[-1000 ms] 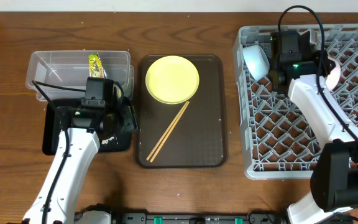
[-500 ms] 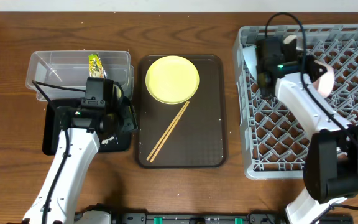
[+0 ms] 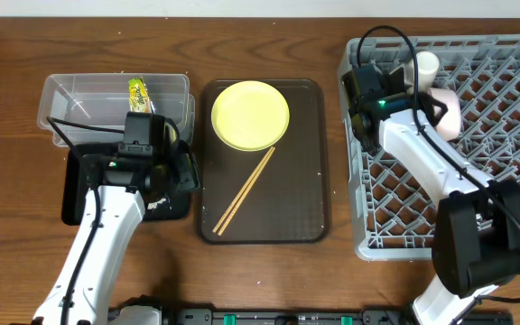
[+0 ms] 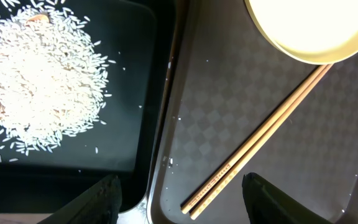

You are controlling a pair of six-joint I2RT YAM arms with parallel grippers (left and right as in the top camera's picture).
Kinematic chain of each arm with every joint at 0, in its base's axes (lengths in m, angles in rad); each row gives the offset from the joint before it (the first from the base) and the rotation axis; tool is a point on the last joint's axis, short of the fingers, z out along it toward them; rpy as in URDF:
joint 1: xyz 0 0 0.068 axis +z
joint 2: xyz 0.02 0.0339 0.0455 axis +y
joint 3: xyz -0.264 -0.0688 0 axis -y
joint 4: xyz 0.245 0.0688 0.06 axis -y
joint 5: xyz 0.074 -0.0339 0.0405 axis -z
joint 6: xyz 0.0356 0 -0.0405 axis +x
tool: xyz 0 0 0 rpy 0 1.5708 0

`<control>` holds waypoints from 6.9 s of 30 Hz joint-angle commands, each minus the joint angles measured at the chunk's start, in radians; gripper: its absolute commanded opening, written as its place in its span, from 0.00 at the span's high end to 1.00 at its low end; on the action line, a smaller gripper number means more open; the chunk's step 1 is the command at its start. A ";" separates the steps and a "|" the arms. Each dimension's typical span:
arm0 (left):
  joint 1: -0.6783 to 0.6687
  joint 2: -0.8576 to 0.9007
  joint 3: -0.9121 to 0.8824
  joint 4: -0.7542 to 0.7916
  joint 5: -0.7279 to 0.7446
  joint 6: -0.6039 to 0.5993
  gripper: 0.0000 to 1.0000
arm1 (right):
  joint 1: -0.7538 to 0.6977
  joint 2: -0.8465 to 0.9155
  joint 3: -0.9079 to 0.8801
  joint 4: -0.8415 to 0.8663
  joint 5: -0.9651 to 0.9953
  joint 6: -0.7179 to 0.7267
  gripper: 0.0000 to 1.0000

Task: Sort waste into correct bins and load items into the dishwasher rack
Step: 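Withdraw the right gripper from the rack toward the brown tray, then lower the right gripper over the chopsticks beside the yellow plate, then close the right gripper on one wooden chopstick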

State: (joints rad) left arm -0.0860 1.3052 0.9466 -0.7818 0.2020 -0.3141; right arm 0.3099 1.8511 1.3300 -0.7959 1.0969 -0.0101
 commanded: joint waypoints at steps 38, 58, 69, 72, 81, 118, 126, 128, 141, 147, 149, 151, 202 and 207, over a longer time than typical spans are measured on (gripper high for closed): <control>0.005 0.001 0.007 -0.002 -0.012 0.002 0.35 | 0.005 -0.314 -0.005 -0.023 -0.970 0.122 0.38; 0.145 0.002 0.007 -0.108 -0.195 -0.089 0.35 | 0.239 -0.175 -0.005 0.061 -1.252 0.347 0.40; 0.202 0.002 0.007 -0.112 -0.187 -0.092 0.35 | 0.471 0.022 0.017 0.298 -1.247 0.323 0.35; 0.202 0.002 0.007 -0.113 -0.187 -0.092 0.35 | 0.519 0.045 0.017 0.381 -1.247 0.331 0.37; 0.202 0.002 0.007 -0.116 -0.187 -0.092 0.35 | 0.586 0.148 0.016 0.400 -1.258 0.444 0.41; 0.202 0.002 0.007 -0.115 -0.187 -0.092 0.35 | 0.592 0.139 0.077 0.354 -1.311 0.376 0.41; 0.202 0.002 0.007 -0.115 -0.187 -0.092 0.35 | 0.626 0.216 0.076 0.351 -1.311 0.376 0.40; 0.202 0.002 0.007 -0.115 -0.187 -0.092 0.35 | 0.632 0.229 0.076 0.351 -1.311 0.376 0.39; 0.202 0.002 0.007 -0.115 -0.187 -0.092 0.35 | 0.624 0.250 0.076 0.216 -1.295 0.376 0.46; 0.202 0.002 0.007 -0.115 -0.187 -0.092 0.35 | 0.602 0.249 0.076 0.068 -1.131 0.376 0.47; 0.202 0.002 0.007 -0.115 -0.187 -0.092 0.35 | 0.585 0.249 0.076 0.033 -1.091 0.375 0.46; 0.202 0.002 0.007 -0.115 -0.187 -0.092 0.35 | 0.568 0.247 0.076 0.007 -1.066 0.372 0.45; 0.202 0.002 0.007 -0.111 -0.187 -0.092 0.34 | 0.482 0.082 -0.114 -0.023 -1.040 0.810 0.57; 0.202 0.002 0.007 -0.111 -0.187 -0.092 0.35 | 0.482 0.082 -0.114 0.029 -1.045 0.810 0.57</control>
State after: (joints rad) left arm 0.1104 1.3052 0.9466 -0.8906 0.0257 -0.3965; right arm 0.7952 1.9236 1.2301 -0.7784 0.0410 0.7815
